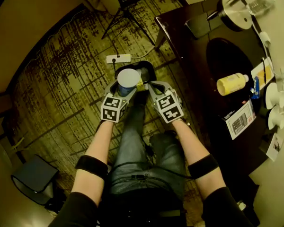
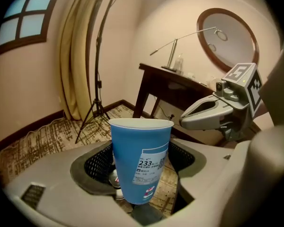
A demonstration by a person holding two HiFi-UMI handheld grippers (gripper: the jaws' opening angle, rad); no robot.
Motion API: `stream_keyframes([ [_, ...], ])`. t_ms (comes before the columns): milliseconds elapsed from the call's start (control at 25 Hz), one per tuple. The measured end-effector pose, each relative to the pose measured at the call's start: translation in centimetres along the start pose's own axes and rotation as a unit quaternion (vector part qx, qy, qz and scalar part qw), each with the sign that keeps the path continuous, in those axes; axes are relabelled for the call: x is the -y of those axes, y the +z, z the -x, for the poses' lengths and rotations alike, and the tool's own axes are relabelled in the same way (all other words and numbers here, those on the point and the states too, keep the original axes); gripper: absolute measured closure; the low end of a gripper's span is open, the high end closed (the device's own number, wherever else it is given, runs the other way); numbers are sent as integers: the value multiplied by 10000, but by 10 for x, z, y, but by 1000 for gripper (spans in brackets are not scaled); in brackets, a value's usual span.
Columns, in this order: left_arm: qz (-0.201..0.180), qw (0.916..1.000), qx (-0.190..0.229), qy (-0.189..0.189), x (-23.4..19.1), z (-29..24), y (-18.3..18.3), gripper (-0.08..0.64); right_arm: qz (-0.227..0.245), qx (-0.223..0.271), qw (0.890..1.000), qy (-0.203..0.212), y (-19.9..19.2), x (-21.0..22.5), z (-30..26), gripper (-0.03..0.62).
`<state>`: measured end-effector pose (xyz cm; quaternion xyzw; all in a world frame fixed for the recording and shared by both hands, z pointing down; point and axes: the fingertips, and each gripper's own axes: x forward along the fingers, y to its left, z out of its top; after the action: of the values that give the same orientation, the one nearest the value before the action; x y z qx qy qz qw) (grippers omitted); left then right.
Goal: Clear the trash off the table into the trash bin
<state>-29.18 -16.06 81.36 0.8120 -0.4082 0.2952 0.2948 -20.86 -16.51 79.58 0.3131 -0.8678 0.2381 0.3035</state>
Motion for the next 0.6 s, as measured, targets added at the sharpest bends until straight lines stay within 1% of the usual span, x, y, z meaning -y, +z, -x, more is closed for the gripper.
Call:
stream_keyframes([
  [120, 134, 9998, -114, 35, -19, -38, -34, 196, -66, -143, 9999, 46, -33, 7, -38, 591],
  [240, 127, 9997, -196, 108, -41, -71, -64, 196, -180, -266, 9995, 75, -60, 10, -75, 591],
  [320, 134, 9993, -352, 64, -48, -89, -85, 196, -321, -388, 9986, 133, -81, 9, -100, 591],
  [440, 34, 9985, -551, -24, -54, -120, -113, 196, -464, -482, 9977, 145, -109, 16, -132, 591],
  [600, -102, 9980, -618, -40, -69, -151, -133, 196, -516, -543, 9971, 161, -135, 25, -163, 591],
])
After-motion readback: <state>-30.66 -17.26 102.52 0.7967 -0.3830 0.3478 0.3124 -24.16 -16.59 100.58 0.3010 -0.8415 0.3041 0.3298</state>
